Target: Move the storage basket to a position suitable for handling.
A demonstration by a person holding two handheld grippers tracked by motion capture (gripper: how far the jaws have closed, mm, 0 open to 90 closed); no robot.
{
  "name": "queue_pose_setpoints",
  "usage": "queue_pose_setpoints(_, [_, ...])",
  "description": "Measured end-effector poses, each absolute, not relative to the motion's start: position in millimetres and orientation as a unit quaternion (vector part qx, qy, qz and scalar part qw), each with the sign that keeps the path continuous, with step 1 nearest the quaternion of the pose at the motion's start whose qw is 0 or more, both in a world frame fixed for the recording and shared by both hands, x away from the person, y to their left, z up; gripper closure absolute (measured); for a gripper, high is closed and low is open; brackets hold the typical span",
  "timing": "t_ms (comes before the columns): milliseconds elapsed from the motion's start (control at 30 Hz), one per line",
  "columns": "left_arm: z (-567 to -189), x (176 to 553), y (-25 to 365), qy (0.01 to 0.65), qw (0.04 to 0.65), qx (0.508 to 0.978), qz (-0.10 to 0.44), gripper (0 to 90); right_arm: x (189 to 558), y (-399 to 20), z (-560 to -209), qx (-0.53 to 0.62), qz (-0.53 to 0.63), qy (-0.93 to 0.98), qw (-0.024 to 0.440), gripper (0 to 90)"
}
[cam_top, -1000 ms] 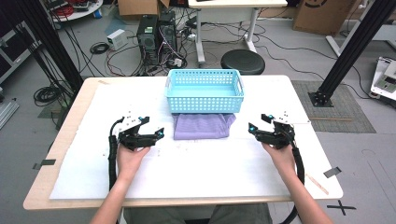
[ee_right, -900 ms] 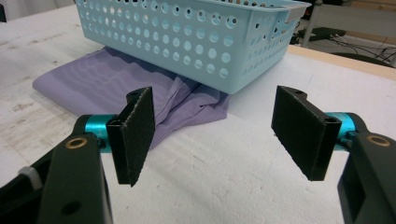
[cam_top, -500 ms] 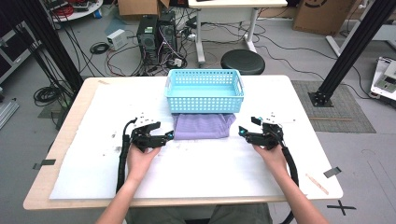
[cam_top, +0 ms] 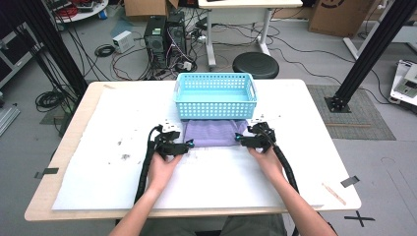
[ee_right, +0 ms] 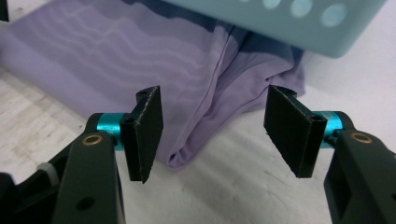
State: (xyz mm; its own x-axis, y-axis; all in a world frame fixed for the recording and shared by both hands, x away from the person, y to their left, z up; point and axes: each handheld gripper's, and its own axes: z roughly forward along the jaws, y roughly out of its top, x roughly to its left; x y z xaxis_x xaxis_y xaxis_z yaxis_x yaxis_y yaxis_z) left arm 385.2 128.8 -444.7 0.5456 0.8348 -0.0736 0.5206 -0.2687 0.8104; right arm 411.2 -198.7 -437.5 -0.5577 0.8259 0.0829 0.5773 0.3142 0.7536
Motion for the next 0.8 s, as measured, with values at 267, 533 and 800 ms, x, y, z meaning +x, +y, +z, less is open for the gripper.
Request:
queue_pose_setpoints(267, [-448.4,391.3,128.5,0.449,0.409,0.782,0.141,55.8,416.7,-184.2,-444.9,0.444,0.345,0.815,0.136,54.7])
queue_pose_setpoints(533, [-447.7,394.9,122.0,0.440,0.410,0.790,0.119,81.2,417.1,-187.0,-444.7,0.423,0.359,0.826,0.104,86.5])
queue_pose_setpoints(800, [-447.4,387.0,120.7,0.427,0.415,0.796,0.107,84.4,403.4,-193.2,-443.1,0.417,0.358,0.830,0.096,87.5])
